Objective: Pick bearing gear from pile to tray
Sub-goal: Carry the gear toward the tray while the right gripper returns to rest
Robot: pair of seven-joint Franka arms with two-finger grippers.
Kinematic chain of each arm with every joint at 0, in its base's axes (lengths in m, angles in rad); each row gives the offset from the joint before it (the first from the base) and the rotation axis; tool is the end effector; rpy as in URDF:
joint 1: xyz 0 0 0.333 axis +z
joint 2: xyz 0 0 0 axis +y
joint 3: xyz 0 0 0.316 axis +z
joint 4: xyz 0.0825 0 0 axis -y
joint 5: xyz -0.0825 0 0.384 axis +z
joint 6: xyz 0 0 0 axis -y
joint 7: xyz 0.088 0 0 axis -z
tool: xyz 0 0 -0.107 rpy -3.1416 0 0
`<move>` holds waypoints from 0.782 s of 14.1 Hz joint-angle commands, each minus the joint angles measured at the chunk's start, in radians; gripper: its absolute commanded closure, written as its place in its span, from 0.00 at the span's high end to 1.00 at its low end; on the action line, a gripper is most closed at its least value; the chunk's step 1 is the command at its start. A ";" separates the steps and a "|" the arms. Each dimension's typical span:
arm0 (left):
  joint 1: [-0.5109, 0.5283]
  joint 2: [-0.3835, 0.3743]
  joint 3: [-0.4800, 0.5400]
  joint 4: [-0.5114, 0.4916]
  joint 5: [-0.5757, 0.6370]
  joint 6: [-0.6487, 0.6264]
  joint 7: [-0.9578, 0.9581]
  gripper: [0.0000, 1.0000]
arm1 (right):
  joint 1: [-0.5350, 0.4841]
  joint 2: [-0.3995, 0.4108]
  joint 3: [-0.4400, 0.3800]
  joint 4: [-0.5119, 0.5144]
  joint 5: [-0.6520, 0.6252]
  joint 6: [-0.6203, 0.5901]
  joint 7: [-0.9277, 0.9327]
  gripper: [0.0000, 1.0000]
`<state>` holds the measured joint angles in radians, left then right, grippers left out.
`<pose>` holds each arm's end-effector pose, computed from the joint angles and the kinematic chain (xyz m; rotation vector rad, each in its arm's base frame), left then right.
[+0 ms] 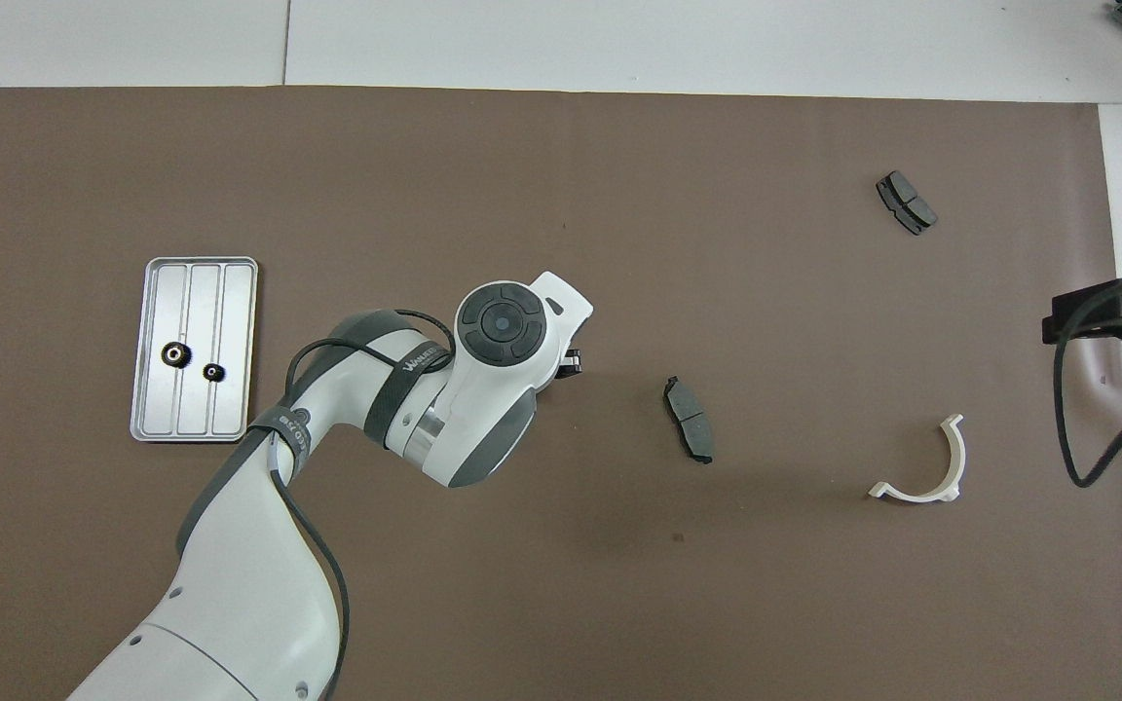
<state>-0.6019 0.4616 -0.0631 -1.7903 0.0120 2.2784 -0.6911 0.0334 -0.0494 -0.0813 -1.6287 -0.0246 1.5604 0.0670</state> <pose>0.5182 -0.4018 0.2974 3.1095 0.0395 0.0149 0.5367 -0.0295 0.6232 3.1155 -0.1790 -0.0294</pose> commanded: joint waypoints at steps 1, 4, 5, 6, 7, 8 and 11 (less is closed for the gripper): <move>0.008 -0.009 0.012 0.034 0.020 -0.028 -0.008 0.00 | 0.003 -0.007 0.003 0.001 0.014 -0.025 -0.018 1.00; 0.079 -0.003 0.009 0.103 0.010 -0.102 0.040 0.00 | 0.005 -0.007 0.003 -0.005 -0.004 -0.010 -0.042 1.00; 0.111 -0.014 0.008 0.095 0.006 -0.105 0.089 0.00 | 0.005 -0.007 0.005 -0.005 -0.015 -0.022 -0.045 1.00; 0.149 -0.024 0.005 0.089 -0.004 -0.123 0.131 0.00 | 0.005 -0.009 0.005 -0.005 -0.017 -0.028 -0.045 1.00; 0.186 -0.046 0.005 0.086 -0.023 -0.143 0.180 0.00 | 0.009 -0.009 0.005 -0.005 -0.017 -0.029 -0.045 1.00; 0.230 -0.069 0.006 0.080 -0.049 -0.180 0.271 0.00 | 0.011 -0.010 0.005 -0.008 -0.017 -0.026 -0.044 1.00; 0.370 -0.122 0.008 0.031 -0.064 -0.243 0.502 0.00 | 0.003 -0.012 0.005 -0.013 -0.006 -0.022 -0.038 1.00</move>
<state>-0.3114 0.4003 -0.0470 -1.7011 -0.0290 2.0700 -0.3191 0.0459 -0.0494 -0.0778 -1.6303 -0.0288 1.5474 0.0498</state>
